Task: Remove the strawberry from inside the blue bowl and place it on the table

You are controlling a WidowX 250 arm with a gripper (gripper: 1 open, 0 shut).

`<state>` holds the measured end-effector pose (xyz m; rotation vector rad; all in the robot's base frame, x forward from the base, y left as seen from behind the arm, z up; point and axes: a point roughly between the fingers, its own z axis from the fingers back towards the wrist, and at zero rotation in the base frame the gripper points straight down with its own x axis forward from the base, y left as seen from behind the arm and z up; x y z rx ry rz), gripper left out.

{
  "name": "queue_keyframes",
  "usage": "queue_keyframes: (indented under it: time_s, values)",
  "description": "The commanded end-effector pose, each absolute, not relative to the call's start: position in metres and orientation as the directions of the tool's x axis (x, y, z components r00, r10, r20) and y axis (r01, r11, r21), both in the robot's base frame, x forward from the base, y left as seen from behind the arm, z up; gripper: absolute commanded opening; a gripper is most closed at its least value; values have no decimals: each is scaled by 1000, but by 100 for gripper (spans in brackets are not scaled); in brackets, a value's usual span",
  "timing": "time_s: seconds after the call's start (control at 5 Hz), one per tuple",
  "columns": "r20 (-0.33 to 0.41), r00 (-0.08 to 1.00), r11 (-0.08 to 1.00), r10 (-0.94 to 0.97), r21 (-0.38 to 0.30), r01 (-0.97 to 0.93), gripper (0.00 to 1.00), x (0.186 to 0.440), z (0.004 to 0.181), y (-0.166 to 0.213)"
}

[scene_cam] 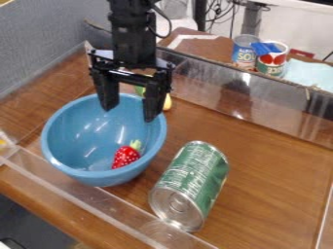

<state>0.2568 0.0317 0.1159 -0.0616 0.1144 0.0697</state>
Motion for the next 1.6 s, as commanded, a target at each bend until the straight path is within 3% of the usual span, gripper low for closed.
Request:
queue_keyframes:
  time_s: [0.0, 0.2, 0.6, 1.2, 1.4]
  values:
    - [-72, 996, 997, 53, -57, -58, 100, 254, 127, 42]
    - [-71, 997, 998, 18, -64, -23, 100, 244, 123, 49]
    - [-66, 998, 994, -10, -106, 3, 100, 248, 141, 45]
    - [-73, 996, 992, -56, -118, 47, 100, 251, 115, 50]
    - [-75, 995, 990, -65, -126, 56, 100, 250, 98, 48]
